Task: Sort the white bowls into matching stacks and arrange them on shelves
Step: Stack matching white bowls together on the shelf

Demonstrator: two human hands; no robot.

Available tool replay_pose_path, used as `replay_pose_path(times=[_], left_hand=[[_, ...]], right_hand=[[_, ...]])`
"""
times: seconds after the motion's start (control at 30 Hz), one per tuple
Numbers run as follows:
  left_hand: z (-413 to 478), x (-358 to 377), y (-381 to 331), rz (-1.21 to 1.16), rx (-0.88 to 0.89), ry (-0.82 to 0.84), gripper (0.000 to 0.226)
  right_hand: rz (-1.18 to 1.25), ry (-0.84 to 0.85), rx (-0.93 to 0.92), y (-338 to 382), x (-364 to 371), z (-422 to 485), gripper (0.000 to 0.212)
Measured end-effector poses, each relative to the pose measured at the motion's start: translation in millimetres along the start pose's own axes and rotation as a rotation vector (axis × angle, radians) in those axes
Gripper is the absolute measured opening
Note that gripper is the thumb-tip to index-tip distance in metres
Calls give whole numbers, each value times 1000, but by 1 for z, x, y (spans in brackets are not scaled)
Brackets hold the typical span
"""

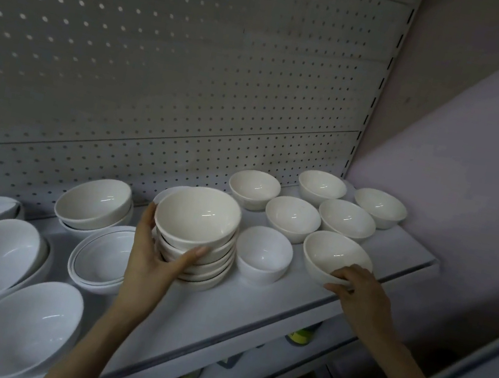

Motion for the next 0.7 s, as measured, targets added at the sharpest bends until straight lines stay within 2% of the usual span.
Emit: replay_pose_path(times=[0.07, 0.2, 0.3, 0.43, 0.57, 0.7], left_hand=[[4, 0, -5, 21, 9, 2, 85], [10, -1, -7, 61, -4, 41, 101], [11, 0, -12, 79, -10, 57, 93], [12, 2, -8, 82, -40, 89, 93], [12, 1, 0, 94, -74, 120, 106], [12, 0, -6, 88, -90, 122, 78]], right_hand=[[6, -1, 23, -3, -2, 2, 10], [20, 29, 46, -4, -6, 5, 12], [56, -4, 45, 4, -16, 7, 18], [120, -56, -14, 31, -34, 19, 14], [223, -91, -152, 73, -43, 34, 18], [337, -128, -334, 123, -45, 43, 15]])
Point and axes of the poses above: each hand's wrist, its own z-axis towards the middle knuckle, its own x-axis out of the palm, y = z × x, the point moved 9 cm from there along z, towards the middle knuckle, and after that the axes turned 10 degrees about -y, right-handed, at the moved point
